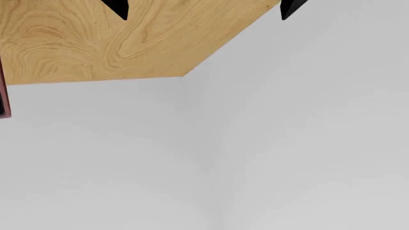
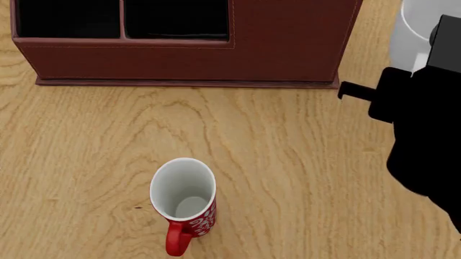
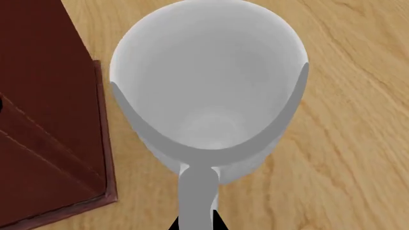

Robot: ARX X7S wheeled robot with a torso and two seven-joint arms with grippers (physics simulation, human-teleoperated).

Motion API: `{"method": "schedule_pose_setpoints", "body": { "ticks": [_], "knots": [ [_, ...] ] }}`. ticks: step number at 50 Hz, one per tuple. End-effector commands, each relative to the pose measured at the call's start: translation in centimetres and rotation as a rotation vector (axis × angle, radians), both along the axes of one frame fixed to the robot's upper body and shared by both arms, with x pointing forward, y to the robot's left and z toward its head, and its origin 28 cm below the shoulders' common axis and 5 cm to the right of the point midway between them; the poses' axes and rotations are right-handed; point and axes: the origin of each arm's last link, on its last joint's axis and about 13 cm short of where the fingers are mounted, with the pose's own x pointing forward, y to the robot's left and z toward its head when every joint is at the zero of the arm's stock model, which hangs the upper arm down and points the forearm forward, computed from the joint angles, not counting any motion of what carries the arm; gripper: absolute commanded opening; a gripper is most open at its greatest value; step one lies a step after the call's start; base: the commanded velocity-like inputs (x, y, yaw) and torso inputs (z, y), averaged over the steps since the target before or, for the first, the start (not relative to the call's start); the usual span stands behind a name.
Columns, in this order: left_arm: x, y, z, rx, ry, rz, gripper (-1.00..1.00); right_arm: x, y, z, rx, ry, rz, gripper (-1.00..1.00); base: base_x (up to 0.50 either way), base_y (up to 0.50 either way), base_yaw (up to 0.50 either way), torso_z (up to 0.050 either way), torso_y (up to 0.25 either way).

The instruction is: Pick up the white mug and place it to the right of the caddy.

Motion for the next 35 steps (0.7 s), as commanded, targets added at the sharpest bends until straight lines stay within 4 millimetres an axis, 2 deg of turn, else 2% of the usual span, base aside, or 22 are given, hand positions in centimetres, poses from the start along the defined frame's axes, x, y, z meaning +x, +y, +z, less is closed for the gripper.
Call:
{"method": "schedule_pose_setpoints", "body": {
  "ticks": [1, 35],
  "knots": [
    [0.0, 0.0, 0.0, 0.001, 0.003, 0.001, 1.00, 1.3, -0.6, -0.3, -0.016, 0.006, -0.030, -1.00, 0.00, 0.00, 0.00, 0.000, 0.000],
    [0.0, -0.1, -0.2, 0.000, 0.013, 0.005, 1.00, 4.6, 0.1, -1.1, -0.017, 0.041, -0.009, -1.00, 0.00, 0.00, 0.00, 0.000, 0.001]
  ]
}}
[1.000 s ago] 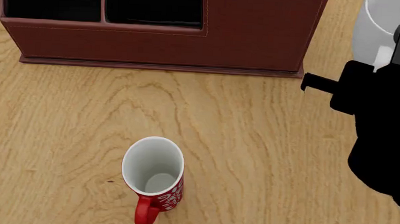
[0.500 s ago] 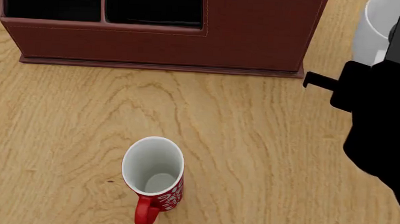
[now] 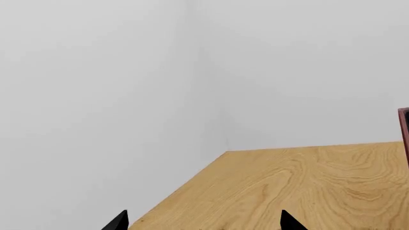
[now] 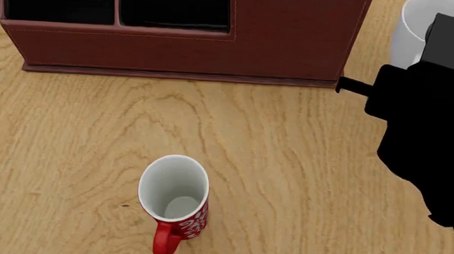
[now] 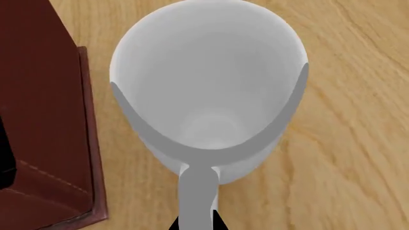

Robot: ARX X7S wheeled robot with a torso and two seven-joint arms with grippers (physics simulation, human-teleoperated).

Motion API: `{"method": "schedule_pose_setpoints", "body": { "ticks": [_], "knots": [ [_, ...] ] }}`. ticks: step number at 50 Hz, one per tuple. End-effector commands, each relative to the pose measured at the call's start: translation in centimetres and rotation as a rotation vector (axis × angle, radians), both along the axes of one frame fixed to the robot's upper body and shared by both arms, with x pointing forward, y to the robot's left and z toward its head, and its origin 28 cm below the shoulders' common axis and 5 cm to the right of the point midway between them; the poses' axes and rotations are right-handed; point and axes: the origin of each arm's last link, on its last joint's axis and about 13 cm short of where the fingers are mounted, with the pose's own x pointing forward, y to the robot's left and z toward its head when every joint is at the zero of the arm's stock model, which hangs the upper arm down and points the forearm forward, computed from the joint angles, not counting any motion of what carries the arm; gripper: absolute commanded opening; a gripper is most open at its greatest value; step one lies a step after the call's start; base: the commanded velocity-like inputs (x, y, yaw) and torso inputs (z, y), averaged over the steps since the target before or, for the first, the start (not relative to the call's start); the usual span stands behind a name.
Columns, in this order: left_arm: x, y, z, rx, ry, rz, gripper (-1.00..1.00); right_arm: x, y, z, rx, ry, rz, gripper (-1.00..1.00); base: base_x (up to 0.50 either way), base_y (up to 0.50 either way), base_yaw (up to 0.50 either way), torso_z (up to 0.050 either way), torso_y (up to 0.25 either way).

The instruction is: Pick up the white mug and place it to the right of the caddy.

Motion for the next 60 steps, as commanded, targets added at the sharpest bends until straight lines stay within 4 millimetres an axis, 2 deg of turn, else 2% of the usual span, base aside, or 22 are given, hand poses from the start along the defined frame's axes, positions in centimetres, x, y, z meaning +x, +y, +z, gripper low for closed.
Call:
{"method": "schedule_pose_setpoints", "body": {
  "ticks": [1, 28, 43, 44, 60],
  "knots": [
    [0.0, 0.0, -0.1, 0.000, 0.004, 0.001, 1.00, 1.1, 0.0, 0.0, -0.028, -0.003, 0.003, -1.00, 0.00, 0.00, 0.00, 0.000, 0.000],
    [0.0, 0.1, -0.2, -0.001, 0.010, 0.006, 1.00, 3.0, -0.1, -1.2, -0.024, 0.037, -0.019, -1.00, 0.01, 0.00, 0.00, 0.000, -0.005],
    [0.1, 0.2, -0.5, -0.004, 0.013, 0.009, 1.00, 2.9, -0.2, -1.8, -0.002, 0.049, -0.022, -1.00, 0.01, 0.00, 0.00, -0.002, -0.010],
    [0.1, 0.2, -0.5, -0.004, 0.012, 0.009, 1.00, 2.8, -0.3, -1.8, -0.001, 0.051, -0.019, 1.00, 0.02, 0.00, 0.00, -0.011, -0.012],
    [-0.1, 0.1, -0.6, -0.010, 0.008, 0.004, 1.00, 1.6, -0.3, -1.5, 0.027, 0.027, -0.012, 1.00, 0.00, 0.00, 0.00, 0.000, -0.001]
  ]
}}
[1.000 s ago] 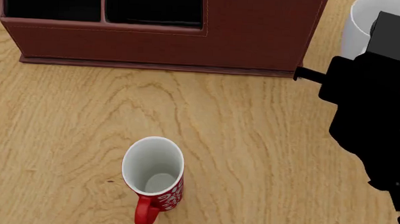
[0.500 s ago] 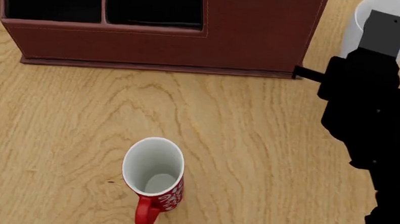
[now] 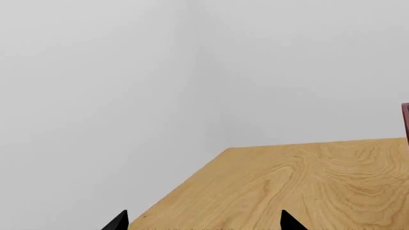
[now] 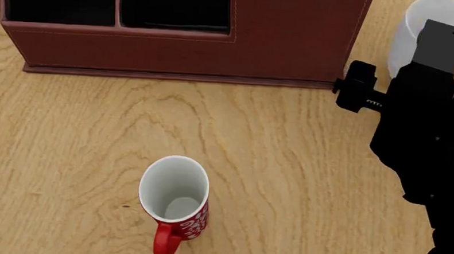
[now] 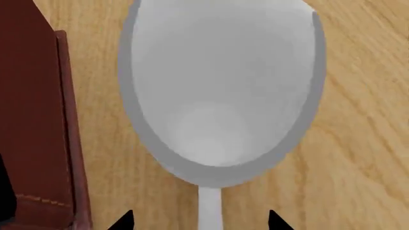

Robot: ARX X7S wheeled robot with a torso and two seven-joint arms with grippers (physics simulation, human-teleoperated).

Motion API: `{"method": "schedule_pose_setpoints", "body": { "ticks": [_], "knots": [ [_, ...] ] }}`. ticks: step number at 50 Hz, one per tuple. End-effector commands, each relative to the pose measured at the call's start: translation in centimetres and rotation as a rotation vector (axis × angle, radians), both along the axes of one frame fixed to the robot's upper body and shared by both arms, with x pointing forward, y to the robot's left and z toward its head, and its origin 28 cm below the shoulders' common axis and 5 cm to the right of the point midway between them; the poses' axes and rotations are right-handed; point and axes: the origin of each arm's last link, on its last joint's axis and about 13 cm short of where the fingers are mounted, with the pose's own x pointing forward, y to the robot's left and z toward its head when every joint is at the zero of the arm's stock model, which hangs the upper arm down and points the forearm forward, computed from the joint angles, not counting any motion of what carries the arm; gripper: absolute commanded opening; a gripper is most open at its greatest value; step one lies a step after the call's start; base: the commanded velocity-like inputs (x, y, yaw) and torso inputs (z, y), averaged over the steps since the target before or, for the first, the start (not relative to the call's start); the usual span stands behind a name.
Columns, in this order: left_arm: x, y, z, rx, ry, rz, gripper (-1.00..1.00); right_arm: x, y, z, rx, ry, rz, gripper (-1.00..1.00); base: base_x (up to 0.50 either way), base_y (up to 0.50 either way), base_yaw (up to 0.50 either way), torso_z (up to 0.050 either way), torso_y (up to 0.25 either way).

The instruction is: Pick up the white mug and place it to the right of the caddy.

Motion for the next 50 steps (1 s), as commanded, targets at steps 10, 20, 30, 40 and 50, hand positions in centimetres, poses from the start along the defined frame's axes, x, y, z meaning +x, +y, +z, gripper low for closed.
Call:
{"method": "schedule_pose_setpoints", "body": {
  "ticks": [10, 20, 30, 40, 50],
  "knots": [
    [-0.3, 0.0, -0.3, -0.009, -0.003, -0.001, 1.00, -1.8, -0.1, -0.1, 0.006, -0.024, 0.011, 1.00, 0.00, 0.00, 0.00, 0.000, 0.000],
    [-0.4, 0.1, -0.2, -0.011, -0.007, -0.003, 1.00, -3.5, 0.1, 0.0, 0.006, -0.040, 0.020, 1.00, 0.00, 0.00, 0.00, 0.000, 0.000],
    [-0.1, 0.0, -0.2, -0.012, -0.009, -0.011, 1.00, -7.0, 0.4, 0.2, -0.004, -0.078, 0.042, 1.00, 0.00, 0.00, 0.00, 0.000, 0.000],
    [-0.1, -0.1, -0.1, -0.010, -0.010, -0.017, 1.00, -10.9, 0.6, -0.2, -0.003, -0.127, 0.056, 1.00, 0.00, 0.00, 0.00, 0.000, 0.000],
    [-0.4, -0.2, 0.0, -0.010, -0.015, -0.020, 1.00, -14.2, 0.7, -0.5, -0.024, -0.181, 0.075, 1.00, 0.00, 0.00, 0.00, 0.000, 0.000]
  ]
}}
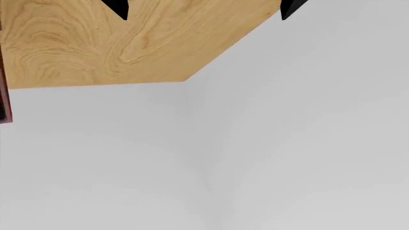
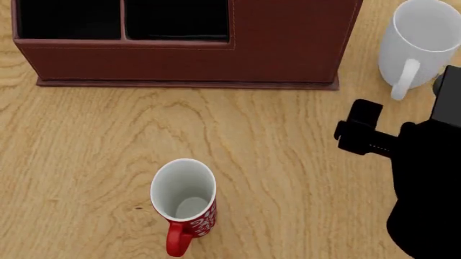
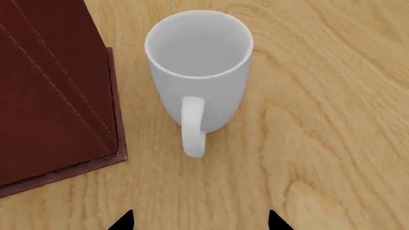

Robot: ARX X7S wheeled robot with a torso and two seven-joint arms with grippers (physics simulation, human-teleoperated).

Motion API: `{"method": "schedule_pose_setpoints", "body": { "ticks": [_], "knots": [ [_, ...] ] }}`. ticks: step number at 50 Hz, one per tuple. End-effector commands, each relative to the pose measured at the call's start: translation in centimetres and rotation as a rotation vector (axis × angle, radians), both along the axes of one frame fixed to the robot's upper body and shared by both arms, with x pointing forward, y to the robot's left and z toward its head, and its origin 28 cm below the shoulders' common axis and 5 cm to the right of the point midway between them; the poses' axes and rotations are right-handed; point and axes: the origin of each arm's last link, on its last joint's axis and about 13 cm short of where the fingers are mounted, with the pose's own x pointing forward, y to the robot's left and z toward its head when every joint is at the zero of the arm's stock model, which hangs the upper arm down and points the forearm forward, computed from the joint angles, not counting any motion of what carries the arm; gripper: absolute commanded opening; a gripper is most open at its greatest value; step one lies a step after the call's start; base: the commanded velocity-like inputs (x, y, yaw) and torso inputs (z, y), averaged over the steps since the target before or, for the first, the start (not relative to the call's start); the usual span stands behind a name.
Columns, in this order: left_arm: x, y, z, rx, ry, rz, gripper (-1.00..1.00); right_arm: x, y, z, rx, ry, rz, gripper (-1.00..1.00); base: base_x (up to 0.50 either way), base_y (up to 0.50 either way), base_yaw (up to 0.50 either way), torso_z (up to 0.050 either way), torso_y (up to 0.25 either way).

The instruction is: Pick up the white mug and place it to the right of the caddy.

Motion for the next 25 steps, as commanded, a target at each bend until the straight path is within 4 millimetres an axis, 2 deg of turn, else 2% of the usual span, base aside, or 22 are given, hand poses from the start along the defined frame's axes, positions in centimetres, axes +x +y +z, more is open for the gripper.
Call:
{"method": "schedule_pose_setpoints", "body": {
  "ticks": [1, 8, 12, 15, 17, 19, 21, 22, 23, 24, 25],
  "knots": [
    [-0.3, -0.1, 0.1, 0.001, -0.005, -0.003, 1.00, -4.3, 0.3, -0.2, -0.016, -0.056, 0.028, 1.00, 0.00, 0.00, 0.00, 0.000, 0.000],
    [-0.1, -0.2, 0.1, 0.002, -0.005, -0.011, 1.00, -5.6, 0.4, -0.9, -0.009, -0.075, 0.047, 1.00, 0.00, 0.00, 0.00, 0.000, 0.000],
    [0.2, -0.3, 0.0, -0.005, -0.006, -0.023, 1.00, -5.5, 0.4, -1.1, -0.010, -0.076, 0.048, 1.00, 0.00, 0.00, 0.00, 0.000, 0.000],
    [1.3, -0.7, -0.1, -0.011, -0.076, -0.073, 1.00, -5.2, 0.5, -1.2, -0.012, -0.077, 0.058, 1.00, 0.00, 0.00, 0.00, 0.000, 0.000],
    [3.3, -1.5, -0.7, -0.024, -0.081, -0.196, 1.00, -4.8, 0.6, -1.4, -0.022, -0.079, 0.060, 1.00, 0.00, 0.00, 0.00, 0.000, 0.000],
    [6.6, -2.7, -1.7, -0.107, -0.099, -0.317, 1.00, -4.0, 0.7, -1.8, -0.013, -0.072, 0.066, 1.00, 0.00, 0.00, 0.00, 0.000, 0.000],
    [11.1, -4.7, -3.0, -0.112, -0.055, -0.466, 1.00, -3.1, 0.8, -2.3, -0.009, -0.061, 0.074, 1.00, 0.00, 0.00, 0.00, 0.000, 0.000],
    [14.2, -7.0, -3.8, -0.036, -0.040, -0.567, 1.00, -2.5, 1.0, -2.5, -0.008, -0.054, 0.089, 1.00, 0.00, 0.00, 0.00, 0.000, 0.000],
    [16.8, -8.3, -4.5, 0.044, 0.002, -0.605, 1.00, -2.1, 1.0, -2.5, -0.009, -0.052, 0.091, 1.00, 0.00, 0.00, 0.00, 0.000, 0.000],
    [19.1, -10.8, -4.4, 0.117, -0.028, -0.753, 1.00, -1.5, 1.0, -2.6, -0.009, -0.047, 0.095, 1.00, 0.00, 0.00, 0.00, 0.000, -0.010],
    [21.5, -13.2, -3.4, 0.219, -0.070, -0.868, 1.00, -0.9, 1.0, -2.8, -0.015, -0.041, 0.094, 1.00, 0.00, 0.00, 0.00, 0.000, 0.000]
  ]
}}
